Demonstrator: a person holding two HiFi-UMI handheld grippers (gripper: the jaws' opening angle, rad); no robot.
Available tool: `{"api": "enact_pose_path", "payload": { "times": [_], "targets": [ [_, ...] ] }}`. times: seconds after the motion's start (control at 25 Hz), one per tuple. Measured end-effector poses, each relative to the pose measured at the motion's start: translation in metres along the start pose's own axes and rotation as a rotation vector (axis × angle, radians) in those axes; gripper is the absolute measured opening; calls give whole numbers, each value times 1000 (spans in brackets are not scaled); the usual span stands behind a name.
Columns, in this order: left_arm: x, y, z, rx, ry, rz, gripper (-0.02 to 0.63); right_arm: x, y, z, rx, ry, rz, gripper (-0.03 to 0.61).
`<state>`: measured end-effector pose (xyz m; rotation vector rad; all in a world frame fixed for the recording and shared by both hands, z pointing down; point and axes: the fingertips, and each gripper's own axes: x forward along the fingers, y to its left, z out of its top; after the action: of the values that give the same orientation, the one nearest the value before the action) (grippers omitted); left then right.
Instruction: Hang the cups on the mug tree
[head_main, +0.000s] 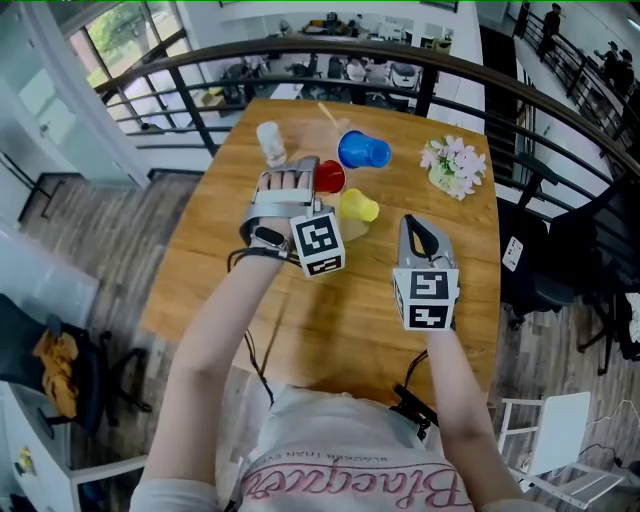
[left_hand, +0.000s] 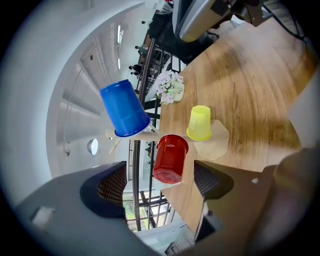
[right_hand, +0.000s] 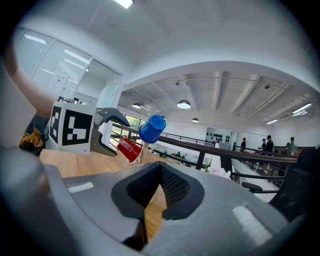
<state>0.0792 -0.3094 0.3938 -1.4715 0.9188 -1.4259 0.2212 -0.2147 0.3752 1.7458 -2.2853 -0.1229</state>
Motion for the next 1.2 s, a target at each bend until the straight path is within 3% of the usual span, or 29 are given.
{"api": "enact_pose_path", "payload": {
  "times": [0.4,0.76,1.04,1.2],
  "targets": [
    [-20,7,-23,-164,-80,6,426,-14,16,22,7,-8,-33,0],
    [-35,22,-38,-359,-209,-3,414,-26,7,46,65,-39,-117,0],
    [-47,40,-56,-634,-329,-70,383,-32,9,64,60,-42,-150,0],
    [-53,47,-73,-742,-383,-77,354,-32,17,72,55,-45,-163,0]
  ]
}}
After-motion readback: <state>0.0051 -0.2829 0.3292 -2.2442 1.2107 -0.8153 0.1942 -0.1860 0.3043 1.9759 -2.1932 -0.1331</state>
